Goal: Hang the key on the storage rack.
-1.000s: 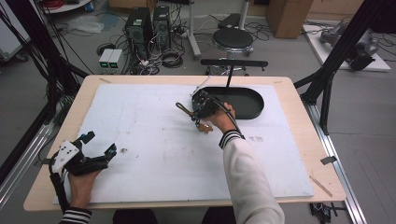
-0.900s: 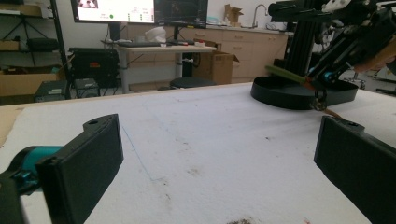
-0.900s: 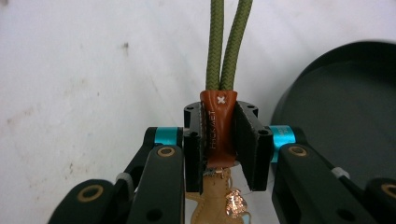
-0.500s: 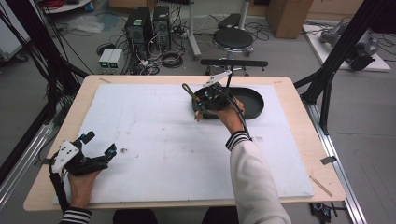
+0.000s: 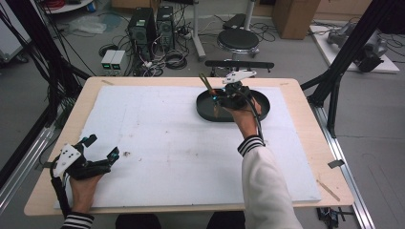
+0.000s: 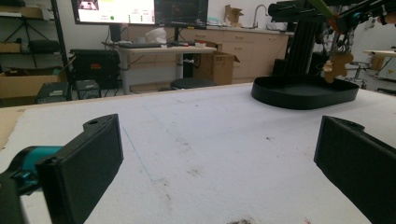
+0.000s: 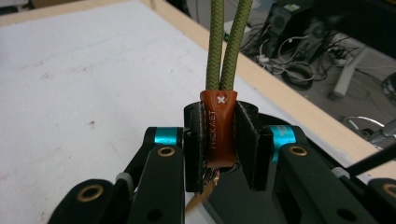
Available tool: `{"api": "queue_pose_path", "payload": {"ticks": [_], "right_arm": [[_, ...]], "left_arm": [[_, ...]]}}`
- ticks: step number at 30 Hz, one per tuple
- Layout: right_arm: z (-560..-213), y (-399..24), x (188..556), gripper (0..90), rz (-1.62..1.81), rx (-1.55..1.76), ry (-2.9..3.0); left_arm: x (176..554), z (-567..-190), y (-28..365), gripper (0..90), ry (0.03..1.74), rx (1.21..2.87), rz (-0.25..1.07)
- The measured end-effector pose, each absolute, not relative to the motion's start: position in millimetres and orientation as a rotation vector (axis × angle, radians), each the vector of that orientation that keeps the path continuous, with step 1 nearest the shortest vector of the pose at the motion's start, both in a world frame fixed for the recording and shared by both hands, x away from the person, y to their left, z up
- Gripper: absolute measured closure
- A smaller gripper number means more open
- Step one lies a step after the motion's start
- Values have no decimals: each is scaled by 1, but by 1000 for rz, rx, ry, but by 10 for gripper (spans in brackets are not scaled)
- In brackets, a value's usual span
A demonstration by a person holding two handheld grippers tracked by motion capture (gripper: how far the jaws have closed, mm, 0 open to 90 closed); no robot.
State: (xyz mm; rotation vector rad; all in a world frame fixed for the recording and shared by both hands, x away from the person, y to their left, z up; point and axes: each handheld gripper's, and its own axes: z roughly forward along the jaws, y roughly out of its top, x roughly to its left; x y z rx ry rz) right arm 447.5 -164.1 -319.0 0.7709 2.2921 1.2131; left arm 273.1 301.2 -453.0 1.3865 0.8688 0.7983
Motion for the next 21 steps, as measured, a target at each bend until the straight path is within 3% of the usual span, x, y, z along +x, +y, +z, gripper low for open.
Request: {"api": "queue_pose_path", "payload": {"ticks": [21], "right_arm": [[-304, -227, 431, 736, 1166, 987, 1955]], "left_arm": [[273, -453, 300, 17, 870, 1386, 805]]}}
